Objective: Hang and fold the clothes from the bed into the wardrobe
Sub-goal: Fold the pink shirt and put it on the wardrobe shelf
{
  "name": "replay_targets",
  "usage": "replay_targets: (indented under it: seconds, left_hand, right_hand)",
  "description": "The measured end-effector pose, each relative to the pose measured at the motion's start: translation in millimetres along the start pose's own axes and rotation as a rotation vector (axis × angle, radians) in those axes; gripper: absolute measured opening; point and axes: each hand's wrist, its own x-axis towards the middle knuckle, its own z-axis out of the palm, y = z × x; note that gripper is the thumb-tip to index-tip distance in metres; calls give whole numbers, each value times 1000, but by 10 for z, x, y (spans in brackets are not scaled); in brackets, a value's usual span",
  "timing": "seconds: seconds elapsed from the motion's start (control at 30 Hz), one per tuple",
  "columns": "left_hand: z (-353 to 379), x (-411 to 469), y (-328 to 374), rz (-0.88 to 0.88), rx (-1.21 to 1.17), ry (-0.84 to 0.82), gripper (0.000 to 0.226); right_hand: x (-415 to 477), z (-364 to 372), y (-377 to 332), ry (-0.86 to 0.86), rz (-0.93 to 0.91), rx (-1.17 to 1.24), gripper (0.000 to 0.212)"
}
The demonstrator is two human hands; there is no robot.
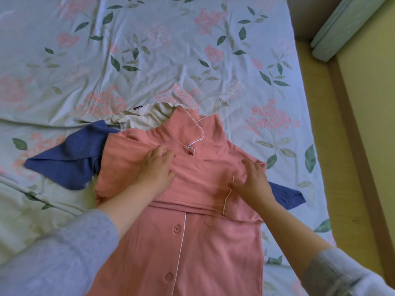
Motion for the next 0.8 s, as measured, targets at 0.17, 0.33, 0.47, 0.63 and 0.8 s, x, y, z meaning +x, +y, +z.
replay_targets:
  seconds: [0.17, 0.33, 0.47, 0.63, 0.8]
  left_hand:
    - [-67, 302, -62, -45, 71, -69, 79]
    - [-33, 493, -125, -82, 178, -156, 113]
    - [-3, 704, -102, -145, 245, -258, 139]
    - [-52, 973, -221, -228, 251, -368, 166]
    - [-100, 1106, -404, -139, 287, -399, 172]
  right_hand:
    - [216, 13, -113, -75, -66, -108, 106]
    - [403, 116, -107, -146, 6, -235, 133]
    - [549, 191, -73, -169, -21, -318, 146]
    - [727, 222, -83, -200, -14, -352, 157]
    - [880, 220, -78, -225, -41, -381, 161]
